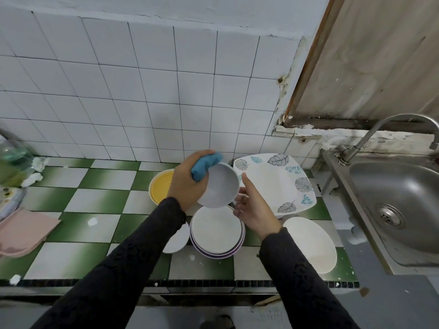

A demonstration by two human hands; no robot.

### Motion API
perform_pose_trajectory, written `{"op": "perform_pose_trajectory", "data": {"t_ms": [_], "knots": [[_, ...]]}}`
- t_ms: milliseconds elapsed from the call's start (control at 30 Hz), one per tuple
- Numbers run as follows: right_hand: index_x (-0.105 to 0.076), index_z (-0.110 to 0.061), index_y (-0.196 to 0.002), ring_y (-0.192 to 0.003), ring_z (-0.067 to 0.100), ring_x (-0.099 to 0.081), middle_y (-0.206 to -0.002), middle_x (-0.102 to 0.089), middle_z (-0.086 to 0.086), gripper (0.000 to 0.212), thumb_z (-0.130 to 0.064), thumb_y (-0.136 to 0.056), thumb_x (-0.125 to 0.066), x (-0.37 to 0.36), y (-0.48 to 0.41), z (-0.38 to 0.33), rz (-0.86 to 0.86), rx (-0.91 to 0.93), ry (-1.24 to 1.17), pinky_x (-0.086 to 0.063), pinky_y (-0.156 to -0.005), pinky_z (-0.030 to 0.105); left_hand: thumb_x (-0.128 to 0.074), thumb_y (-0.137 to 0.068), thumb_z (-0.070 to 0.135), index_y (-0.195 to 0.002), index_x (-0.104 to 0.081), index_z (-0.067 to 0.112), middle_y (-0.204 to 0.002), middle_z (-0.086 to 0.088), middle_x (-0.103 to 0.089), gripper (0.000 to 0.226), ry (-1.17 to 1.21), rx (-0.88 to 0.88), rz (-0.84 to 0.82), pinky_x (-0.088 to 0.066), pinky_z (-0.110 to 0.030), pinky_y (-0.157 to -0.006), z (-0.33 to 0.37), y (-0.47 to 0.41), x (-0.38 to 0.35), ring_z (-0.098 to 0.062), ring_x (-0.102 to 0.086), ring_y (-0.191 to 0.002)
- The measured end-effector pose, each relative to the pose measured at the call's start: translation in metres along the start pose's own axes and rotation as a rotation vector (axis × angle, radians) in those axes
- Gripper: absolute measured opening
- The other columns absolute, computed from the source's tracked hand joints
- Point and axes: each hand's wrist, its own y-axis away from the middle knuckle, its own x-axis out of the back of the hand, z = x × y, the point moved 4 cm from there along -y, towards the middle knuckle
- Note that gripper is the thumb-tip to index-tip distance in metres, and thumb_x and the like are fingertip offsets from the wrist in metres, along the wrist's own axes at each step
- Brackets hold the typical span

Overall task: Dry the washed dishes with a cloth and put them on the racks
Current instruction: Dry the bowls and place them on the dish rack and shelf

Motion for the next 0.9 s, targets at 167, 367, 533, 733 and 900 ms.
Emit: {"op": "perform_pose_trajectory", "data": {"t_ms": [167,367,533,733,900], "knots": [[-0.04,-0.023,-0.151,-0.14,0.039,-0.043,-0.153,-0.044,0.017,0.102,-0.057,-0.067,-0.087,-0.011,0.005,0.019,-0.265,-0.234,-0.315,-0.039,-0.111,0.063,-0.058,-0.091,-0.007,-0.119,-0.059,0.012,-0.108,0.008,-0.065,0.034,0.318,0.371,-0.049,-0.048,-0.01,-0.077,0.002,0.005,-0.014,0.005,-0.062,-0.093],[-0.049,-0.014,-0.143,-0.127,0.048,-0.054,-0.14,-0.056,0.027,0.085,-0.066,-0.08,-0.071,-0.013,0.009,0.025,-0.353,-0.252,-0.504,-0.049,-0.1,0.064,-0.056,-0.099,0.015,-0.104,-0.057,0.02,-0.085,-0.003,-0.061,0.008,0.436,0.707,-0.198,-0.051,-0.015,-0.055,-0.002,0.02,-0.027,-0.006,-0.062,-0.069],[-0.048,-0.013,-0.142,-0.116,0.051,-0.062,-0.131,-0.061,0.031,0.088,-0.066,-0.076,-0.074,0.0,0.004,0.019,-0.29,-0.229,-0.551,-0.053,-0.093,0.064,-0.047,-0.102,0.033,-0.117,-0.059,0.005,-0.091,-0.015,-0.066,0.034,0.683,0.938,0.063,-0.055,-0.03,-0.059,-0.018,0.031,-0.032,-0.024,-0.066,-0.073],[-0.047,-0.011,-0.143,-0.124,0.044,-0.058,-0.135,-0.059,0.027,0.092,-0.062,-0.074,-0.08,-0.012,0.0,0.03,-0.333,-0.263,-0.641,-0.047,-0.104,0.059,-0.057,-0.098,0.027,-0.129,-0.035,0.042,-0.12,0.01,-0.046,0.041,0.34,0.677,0.4,-0.053,-0.027,-0.092,0.007,0.042,-0.06,-0.014,-0.053,-0.113],[-0.047,-0.024,-0.144,-0.124,0.04,-0.061,-0.141,-0.058,0.018,0.097,-0.044,-0.062,-0.096,-0.019,-0.009,0.036,-0.218,-0.161,-0.698,-0.05,-0.105,0.053,-0.06,-0.096,0.031,-0.143,-0.033,0.028,-0.142,0.005,-0.04,0.054,0.091,0.588,0.201,-0.046,-0.035,-0.107,0.005,0.057,-0.09,-0.013,-0.044,-0.13]]}}
